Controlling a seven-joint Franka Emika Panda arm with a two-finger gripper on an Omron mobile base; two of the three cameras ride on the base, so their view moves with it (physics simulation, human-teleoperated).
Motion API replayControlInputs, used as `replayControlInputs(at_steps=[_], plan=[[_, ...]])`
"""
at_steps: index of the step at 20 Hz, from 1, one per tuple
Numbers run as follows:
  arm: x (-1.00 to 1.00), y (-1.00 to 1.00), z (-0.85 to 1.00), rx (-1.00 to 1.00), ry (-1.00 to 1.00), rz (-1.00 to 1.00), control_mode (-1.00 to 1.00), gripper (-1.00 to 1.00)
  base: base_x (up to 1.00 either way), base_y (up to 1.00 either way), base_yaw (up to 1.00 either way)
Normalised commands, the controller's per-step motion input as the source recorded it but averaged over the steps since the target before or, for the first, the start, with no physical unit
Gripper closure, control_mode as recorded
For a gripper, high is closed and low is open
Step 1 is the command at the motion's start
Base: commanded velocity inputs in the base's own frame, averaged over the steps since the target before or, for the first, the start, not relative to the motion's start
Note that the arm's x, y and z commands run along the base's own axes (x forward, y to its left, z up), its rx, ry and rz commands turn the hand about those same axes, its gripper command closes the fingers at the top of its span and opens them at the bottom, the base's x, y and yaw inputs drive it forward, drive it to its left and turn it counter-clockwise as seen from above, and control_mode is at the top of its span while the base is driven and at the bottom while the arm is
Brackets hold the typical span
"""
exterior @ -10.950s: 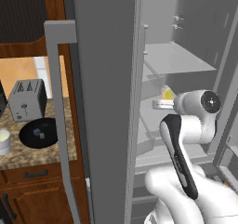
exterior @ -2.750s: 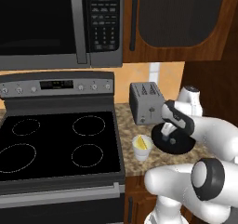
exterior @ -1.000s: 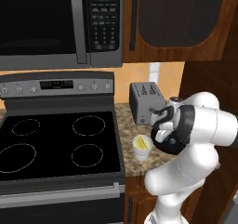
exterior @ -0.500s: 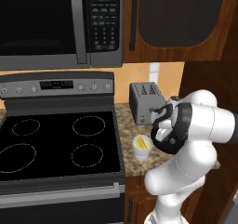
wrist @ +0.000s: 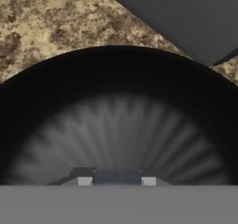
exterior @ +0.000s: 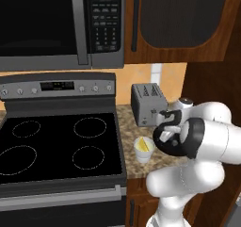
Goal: Grab a lemon wedge from the fridge and one ice cube from the ice bowl, and put them in the glass of lemonade.
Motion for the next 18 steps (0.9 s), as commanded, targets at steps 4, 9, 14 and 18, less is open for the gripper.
replayControlInputs(at_steps=[4,9,14,18], plan=[[-0.29,0.26,1.00,0.00,-0.23,-0.04,-1.00,1.00,0.00,0.00,0.00],[-0.73,0.85,1.00,0.00,-0.20,0.00,-1.00,1.00,0.00,0.00,0.00],[-0.58,1.00,0.87,-0.01,-0.07,0.00,-1.00,1.00,0.00,0.00,0.00],[-0.25,0.91,0.24,-0.06,0.00,0.00,-1.00,1.00,0.00,0.00,0.00]])
